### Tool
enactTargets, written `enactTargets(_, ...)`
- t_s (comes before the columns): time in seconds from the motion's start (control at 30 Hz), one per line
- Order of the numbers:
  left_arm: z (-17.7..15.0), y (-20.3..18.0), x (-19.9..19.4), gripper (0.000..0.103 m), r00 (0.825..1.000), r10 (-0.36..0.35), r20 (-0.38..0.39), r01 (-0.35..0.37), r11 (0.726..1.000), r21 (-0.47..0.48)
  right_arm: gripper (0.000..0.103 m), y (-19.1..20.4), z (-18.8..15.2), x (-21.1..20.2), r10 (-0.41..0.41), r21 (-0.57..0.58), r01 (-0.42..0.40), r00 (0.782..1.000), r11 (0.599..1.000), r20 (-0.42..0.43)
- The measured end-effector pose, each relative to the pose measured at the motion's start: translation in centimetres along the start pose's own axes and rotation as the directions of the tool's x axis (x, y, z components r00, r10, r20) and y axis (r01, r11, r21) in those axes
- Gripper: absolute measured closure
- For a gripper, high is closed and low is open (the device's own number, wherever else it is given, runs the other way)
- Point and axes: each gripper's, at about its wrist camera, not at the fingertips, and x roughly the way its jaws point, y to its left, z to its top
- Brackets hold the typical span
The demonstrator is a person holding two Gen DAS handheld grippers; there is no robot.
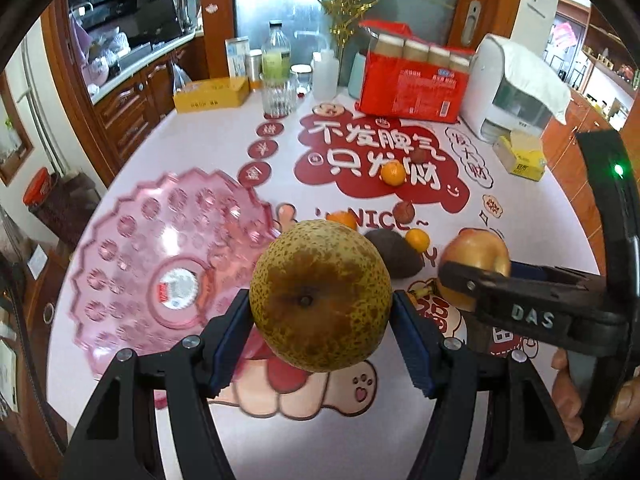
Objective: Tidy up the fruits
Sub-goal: 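Carry the pear and apple over the pink bowl and release both inside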
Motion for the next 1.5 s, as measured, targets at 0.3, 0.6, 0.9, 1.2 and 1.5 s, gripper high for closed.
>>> enactTargets(0.3, 0.9, 5.2, -4.6, 0.036, 0.998, 0.028, 0.048, -0.028, 1.0, -0.003, 0.032, 5.8, -1.5, -5.2, -0.027, -0.083, 0.036, 0.994, 0.996, 0.107)
enactTargets(0.6, 1.4, 10.3, -7.0, 0.036, 0.994, 0.042, 0.1, -0.04, 0.999, -0.025, 0.032, 12.9, -1.6, -8.0, -0.022, -0.208, 0.062, 0.982, 0.976, 0.189)
enactTargets(0.9, 2.8, 15.8, -7.9, 0.036, 0.979, 0.147, 0.144, -0.138, 0.988, -0.071, 0.032, 18.3, 1.7, -7.6, 0.017, -0.28, 0.045, 0.977, 0.959, 0.213)
enactTargets(1.2, 4.7, 20.6, -4.0, 0.036, 0.97, 0.226, 0.084, -0.217, 0.97, -0.105, 0.032, 22.1, 4.4, -1.8, 0.02, -0.3, 0.02, 0.991, 0.954, 0.131)
enactTargets(1.5, 3.5, 21.9, 3.8, 0.036, 0.971, 0.226, -0.078, -0.23, 0.972, -0.043, 0.032, 21.3, 1.4, 7.3, -0.051, -0.311, 0.026, 0.996, 0.95, -0.075)
